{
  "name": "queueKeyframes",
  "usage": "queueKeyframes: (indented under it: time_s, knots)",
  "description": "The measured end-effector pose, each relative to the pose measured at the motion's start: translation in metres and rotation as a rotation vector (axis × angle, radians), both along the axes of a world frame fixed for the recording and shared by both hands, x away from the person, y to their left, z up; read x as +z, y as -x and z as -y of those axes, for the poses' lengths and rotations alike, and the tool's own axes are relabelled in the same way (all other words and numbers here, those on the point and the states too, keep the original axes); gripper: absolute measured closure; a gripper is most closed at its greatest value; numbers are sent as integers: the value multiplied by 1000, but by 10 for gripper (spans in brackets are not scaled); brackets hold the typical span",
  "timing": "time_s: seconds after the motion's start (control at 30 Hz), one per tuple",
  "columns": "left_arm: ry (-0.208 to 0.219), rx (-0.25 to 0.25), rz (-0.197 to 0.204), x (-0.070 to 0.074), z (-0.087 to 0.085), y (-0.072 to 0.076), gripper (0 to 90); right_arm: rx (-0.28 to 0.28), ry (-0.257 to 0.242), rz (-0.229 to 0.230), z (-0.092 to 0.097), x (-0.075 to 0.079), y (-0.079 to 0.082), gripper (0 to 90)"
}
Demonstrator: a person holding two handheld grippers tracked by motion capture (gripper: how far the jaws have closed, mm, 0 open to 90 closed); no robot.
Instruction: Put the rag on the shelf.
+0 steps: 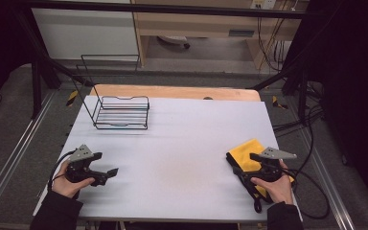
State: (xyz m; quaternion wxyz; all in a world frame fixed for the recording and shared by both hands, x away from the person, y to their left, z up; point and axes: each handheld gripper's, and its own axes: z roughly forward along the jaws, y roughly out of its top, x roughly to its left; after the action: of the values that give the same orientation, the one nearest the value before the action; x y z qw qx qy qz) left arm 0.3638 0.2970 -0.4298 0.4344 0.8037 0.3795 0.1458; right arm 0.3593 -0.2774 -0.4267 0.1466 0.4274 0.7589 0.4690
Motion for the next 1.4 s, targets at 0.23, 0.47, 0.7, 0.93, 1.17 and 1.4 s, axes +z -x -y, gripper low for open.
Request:
queueKeyframes:
  time_s: [0.23,0.47,0.7,0.93,1.17,1.4]
  knots:
    - [4,3,-1,-1,-1,0,58,-3,23,4,-2,0,0,45]
    - [-4,9,-9,-4,0,-1,63,2,65,11,-10,3,-1,61]
    - [-16,1,-11,-5,3,-1,63,-19,112,7,-17,6,-5,107]
    - [-14,7,-8,-4,2,0,63,-24,212,-28,-33,5,-25,256]
    - [-13,15,-8,-3,0,0,68,-17,311,-46,-37,-8,-30,395]
    - [-14,10,-6,-3,2,0,70,-6,350,-22,-31,-19,-29,502]
